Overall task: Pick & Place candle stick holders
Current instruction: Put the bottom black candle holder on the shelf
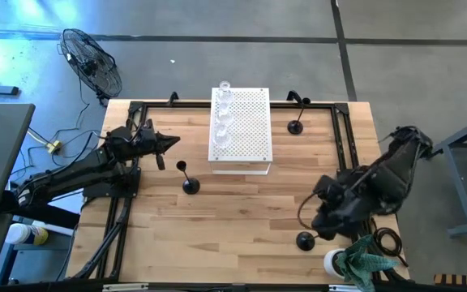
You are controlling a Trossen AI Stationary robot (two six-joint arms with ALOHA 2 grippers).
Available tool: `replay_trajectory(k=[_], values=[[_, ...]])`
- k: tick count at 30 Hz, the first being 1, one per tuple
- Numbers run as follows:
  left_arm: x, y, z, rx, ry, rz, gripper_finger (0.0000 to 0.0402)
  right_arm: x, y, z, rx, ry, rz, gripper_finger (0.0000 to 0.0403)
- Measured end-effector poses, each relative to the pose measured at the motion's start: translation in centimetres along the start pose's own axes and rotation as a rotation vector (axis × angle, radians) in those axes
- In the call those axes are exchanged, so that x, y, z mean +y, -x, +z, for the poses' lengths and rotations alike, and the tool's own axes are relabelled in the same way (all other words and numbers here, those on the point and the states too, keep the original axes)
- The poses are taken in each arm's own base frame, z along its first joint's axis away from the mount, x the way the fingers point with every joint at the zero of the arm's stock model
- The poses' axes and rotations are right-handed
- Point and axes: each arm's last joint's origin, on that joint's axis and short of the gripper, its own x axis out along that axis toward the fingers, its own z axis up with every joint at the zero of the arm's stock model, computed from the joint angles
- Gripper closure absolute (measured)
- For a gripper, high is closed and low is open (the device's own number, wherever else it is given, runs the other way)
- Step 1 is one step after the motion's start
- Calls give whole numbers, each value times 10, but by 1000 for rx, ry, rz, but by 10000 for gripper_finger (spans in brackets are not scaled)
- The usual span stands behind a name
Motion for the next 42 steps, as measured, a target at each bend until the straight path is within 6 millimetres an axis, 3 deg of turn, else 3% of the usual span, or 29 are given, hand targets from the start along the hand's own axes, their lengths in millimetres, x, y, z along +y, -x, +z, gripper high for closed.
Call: replay_trajectory(k=[4,9,18,26,35,42], values=[[0,0,0,0,-3,-3,401,19,9,-9,45,-85,40,388],[0,0,0,0,-3,-3,401,35,8,-14,103,-134,49,328],[0,0,0,0,-3,-4,401,35,3,-26,274,-135,27,216],[0,0,0,1,-3,-5,401,34,11,-57,247,-140,27,212],[0,0,0,1,-2,-5,401,24,-32,-81,233,-89,-151,196],[0,0,0,1,-2,-5,401,25,-42,-81,141,-9,-132,162]])
